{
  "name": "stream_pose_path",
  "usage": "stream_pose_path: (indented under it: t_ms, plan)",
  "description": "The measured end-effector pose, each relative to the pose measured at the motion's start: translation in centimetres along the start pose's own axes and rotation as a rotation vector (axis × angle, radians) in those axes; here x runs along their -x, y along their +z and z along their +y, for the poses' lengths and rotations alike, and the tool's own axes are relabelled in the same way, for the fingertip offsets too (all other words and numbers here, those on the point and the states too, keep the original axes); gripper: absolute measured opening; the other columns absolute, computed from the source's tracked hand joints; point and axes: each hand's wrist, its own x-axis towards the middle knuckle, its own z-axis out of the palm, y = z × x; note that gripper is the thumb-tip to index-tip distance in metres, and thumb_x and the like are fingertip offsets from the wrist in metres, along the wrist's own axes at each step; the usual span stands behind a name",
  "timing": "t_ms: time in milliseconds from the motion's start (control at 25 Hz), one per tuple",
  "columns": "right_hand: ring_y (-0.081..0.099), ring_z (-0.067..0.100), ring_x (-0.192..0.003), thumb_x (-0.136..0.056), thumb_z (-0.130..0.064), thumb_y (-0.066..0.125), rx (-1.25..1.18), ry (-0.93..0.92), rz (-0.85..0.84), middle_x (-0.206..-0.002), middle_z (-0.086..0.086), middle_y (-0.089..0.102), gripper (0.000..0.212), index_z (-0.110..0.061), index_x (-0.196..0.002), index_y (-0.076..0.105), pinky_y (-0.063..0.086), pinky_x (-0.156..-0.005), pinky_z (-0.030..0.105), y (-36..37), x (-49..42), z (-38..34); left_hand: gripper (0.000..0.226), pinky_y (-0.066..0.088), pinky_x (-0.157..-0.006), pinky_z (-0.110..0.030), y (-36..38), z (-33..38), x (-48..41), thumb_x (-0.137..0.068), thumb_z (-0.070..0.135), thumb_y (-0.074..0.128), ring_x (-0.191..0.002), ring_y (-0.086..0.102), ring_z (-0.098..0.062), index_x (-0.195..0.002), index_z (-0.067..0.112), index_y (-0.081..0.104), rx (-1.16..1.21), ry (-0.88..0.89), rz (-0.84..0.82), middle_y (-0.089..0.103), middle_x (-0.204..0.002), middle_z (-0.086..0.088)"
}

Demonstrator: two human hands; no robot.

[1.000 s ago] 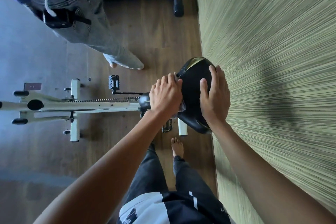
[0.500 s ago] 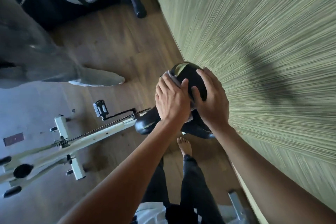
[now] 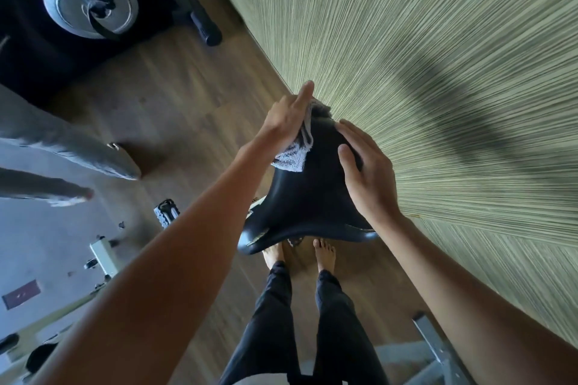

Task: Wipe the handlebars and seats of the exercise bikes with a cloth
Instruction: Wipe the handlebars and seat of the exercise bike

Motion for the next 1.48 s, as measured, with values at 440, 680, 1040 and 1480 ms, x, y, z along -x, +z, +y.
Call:
stream_pose_path:
  t_ms: [440,680,1040,1480]
  plan:
    - [0.047,0.005,-0.135,-0.099,-0.024,0.05,0.063,-0.084,0.017,-0.144,-0.005,0.055,0.041,-0.017,-0.139,0.057,0.044,-0.109,0.034,0.0,0.1,0.0,0.039,0.037,-0.086,-0.037,3.3,-3.4,7.0,-0.107,0.038,0.023,-0.104,0.054,-0.021,-0.122,0.016,0.052,0.133,-0.135,0.308,0.059,-0.119,-0.005]
    - [0.046,0.007,-0.136,-0.097,-0.031,0.052,0.05,-0.094,-0.023,-0.146,-0.005,0.054,0.044,-0.02,-0.14,0.056,0.043,-0.11,0.037,-0.2,0.2,0.1,0.046,0.039,-0.104,-0.042,6.2,-4.9,13.8,-0.106,0.034,0.026,-0.129,0.047,-0.027,-0.145,0.012,0.036,-0.362,-0.065,0.449,0.048,-0.145,-0.008]
    - [0.043,0.006,-0.138,-0.095,-0.038,0.05,0.066,-0.093,-0.062,-0.149,-0.007,0.05,0.05,-0.023,-0.142,0.052,0.044,-0.109,0.039,-0.6,0.2,0.0,0.04,0.032,-0.11,-0.045,7.7,-9.0,17.3,-0.105,0.027,0.026,-0.117,0.053,-0.033,-0.123,0.005,0.054,-0.496,-0.073,0.744,0.06,-0.122,-0.014]
    - [0.038,0.01,-0.142,-0.102,-0.017,0.05,-0.195,-0.011,-0.186,-0.152,0.002,0.047,0.039,-0.013,-0.141,0.054,0.026,-0.122,0.029,-2.9,1.8,-2.4,0.057,0.008,-0.125,-0.043,12.5,-2.8,13.4,-0.107,0.029,0.008,-0.153,0.006,-0.027,-0.154,0.001,0.019,-0.472,0.165,0.548,0.016,-0.163,-0.016]
